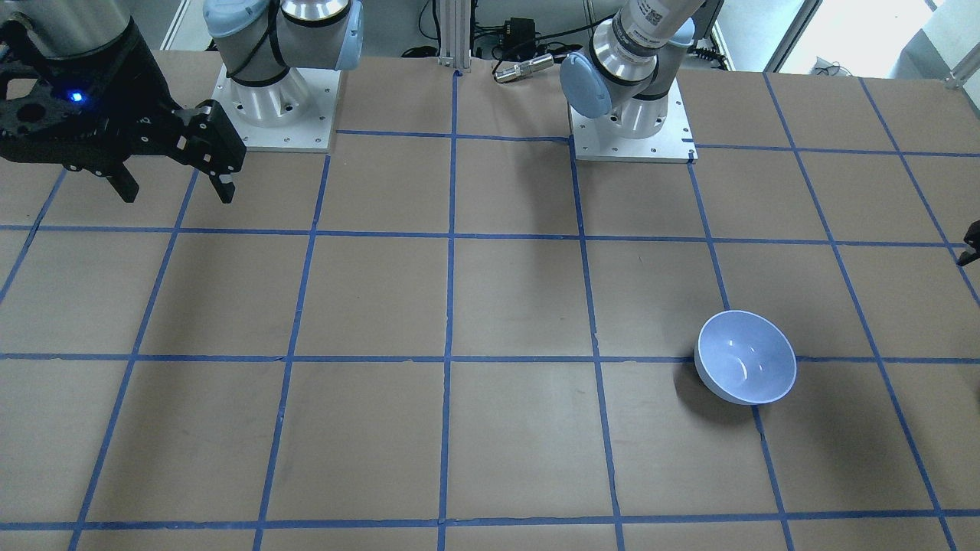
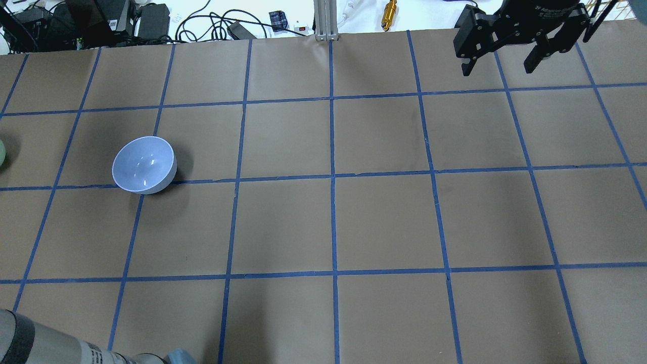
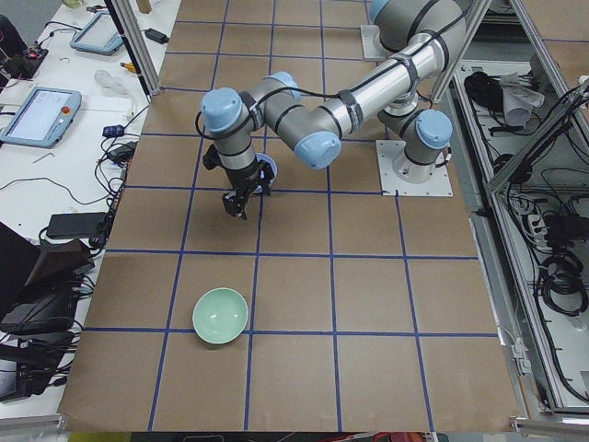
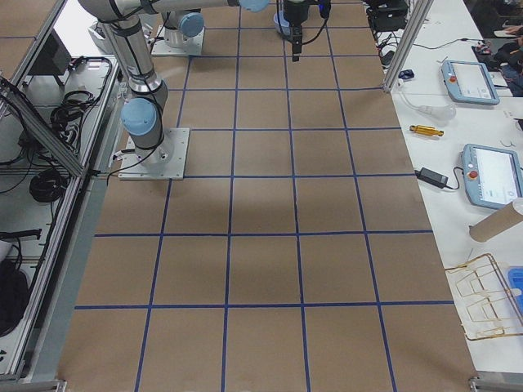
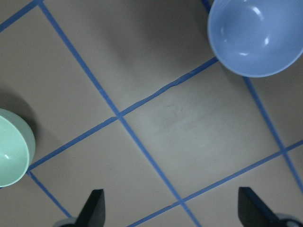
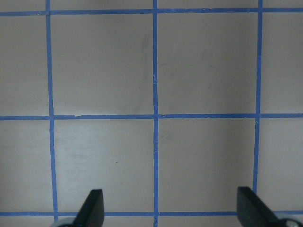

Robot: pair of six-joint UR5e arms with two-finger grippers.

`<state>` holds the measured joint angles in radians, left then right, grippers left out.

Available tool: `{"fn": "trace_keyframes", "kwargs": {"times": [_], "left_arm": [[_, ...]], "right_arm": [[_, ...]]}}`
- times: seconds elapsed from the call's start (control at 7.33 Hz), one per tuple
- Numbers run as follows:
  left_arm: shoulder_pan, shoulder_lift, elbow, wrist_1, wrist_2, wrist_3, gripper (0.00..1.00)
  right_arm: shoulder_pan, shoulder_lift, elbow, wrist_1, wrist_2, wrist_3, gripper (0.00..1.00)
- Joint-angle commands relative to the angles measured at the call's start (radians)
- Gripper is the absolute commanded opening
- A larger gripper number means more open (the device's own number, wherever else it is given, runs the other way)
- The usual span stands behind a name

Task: Stack green bowl on blue bowl
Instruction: 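Lower the left gripper onto the mint green bowl rim and grasp it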

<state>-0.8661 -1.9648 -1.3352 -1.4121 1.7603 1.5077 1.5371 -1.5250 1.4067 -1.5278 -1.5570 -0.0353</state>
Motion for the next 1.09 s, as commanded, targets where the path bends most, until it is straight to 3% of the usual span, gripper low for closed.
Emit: {"fn": "trace_keyframes", "kwargs": {"times": [0.0, 0.14, 0.41, 0.95], "left_arm": [[0.096, -0.139, 0.039, 0.165, -0.016, 0.369, 1.0], [0.128, -0.202, 0.081, 0.166, -0.069, 0.51, 1.0], [0.151, -0.296, 0.163, 0.174, -0.085, 0.841, 1.0], [0.222, -0.413, 0.191, 0.268, -0.145, 1.017, 1.0]], "right_arm": [[0.0, 0.0, 0.0, 0.0, 0.0, 0.0, 1.0], [0.0, 0.0, 0.0, 0.0, -0.002, 0.0, 1.0], [0.0, 0.0, 0.0, 0.0, 0.0, 0.0, 1.0], [0.0, 0.0, 0.0, 0.0, 0.0, 0.0, 1.0]]}}
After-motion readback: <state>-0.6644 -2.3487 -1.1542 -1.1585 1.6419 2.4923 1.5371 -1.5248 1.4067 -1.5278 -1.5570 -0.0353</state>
